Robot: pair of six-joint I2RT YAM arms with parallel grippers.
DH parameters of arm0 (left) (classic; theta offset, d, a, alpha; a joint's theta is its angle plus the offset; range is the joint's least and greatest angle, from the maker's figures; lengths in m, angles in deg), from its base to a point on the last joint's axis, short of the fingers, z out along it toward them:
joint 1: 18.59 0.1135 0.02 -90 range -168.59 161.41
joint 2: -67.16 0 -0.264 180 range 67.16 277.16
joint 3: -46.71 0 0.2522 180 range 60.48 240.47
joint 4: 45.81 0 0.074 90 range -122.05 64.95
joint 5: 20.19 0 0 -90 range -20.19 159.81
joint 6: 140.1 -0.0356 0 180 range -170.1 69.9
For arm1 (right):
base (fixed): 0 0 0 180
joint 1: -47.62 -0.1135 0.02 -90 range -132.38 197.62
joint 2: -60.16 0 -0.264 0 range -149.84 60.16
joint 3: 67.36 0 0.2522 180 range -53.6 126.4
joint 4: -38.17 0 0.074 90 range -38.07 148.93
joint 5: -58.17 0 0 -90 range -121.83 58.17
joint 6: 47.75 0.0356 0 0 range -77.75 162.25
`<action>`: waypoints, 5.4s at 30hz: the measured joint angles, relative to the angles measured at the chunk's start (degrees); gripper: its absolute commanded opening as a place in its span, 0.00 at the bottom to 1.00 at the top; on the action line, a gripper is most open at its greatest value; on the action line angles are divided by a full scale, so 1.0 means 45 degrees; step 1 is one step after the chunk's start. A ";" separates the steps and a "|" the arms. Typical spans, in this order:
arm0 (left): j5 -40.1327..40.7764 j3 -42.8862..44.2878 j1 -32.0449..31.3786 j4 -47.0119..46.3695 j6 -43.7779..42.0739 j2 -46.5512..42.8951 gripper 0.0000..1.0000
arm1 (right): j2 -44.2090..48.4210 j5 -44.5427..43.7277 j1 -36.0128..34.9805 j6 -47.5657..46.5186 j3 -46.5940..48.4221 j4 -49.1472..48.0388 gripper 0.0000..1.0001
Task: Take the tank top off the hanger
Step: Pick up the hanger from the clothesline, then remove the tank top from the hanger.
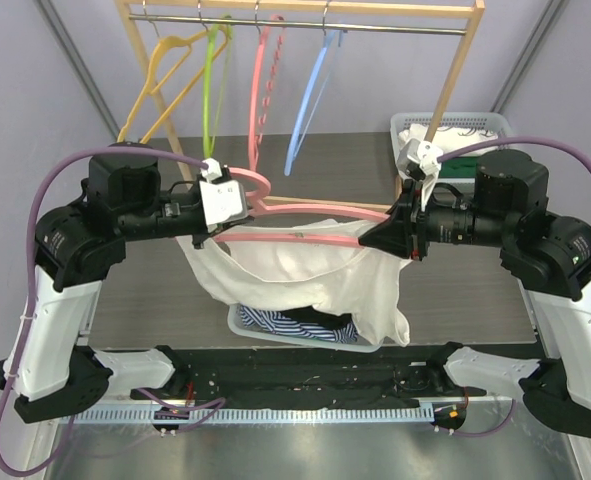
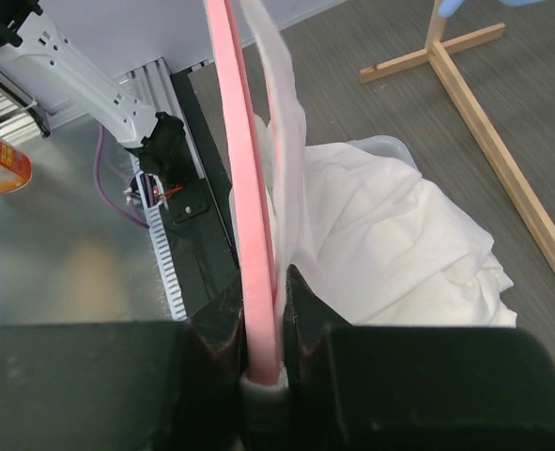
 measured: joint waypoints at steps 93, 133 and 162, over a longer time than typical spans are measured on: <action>0.0029 -0.0044 -0.1637 0.1982 -0.1287 0.1443 0.00 | -0.1360 -0.2385 -0.2540 -0.1593 0.0379 0.0729 0.79; 0.4187 -0.3507 -0.1141 -0.2433 0.2055 -0.0724 0.66 | 0.1112 -0.4546 -0.3075 0.0486 -0.0942 0.0495 0.01; 0.4721 -0.4906 -0.0175 -0.3186 0.3769 -0.2259 0.90 | 0.1758 -0.5251 -0.3075 0.0544 -0.1243 0.0549 0.01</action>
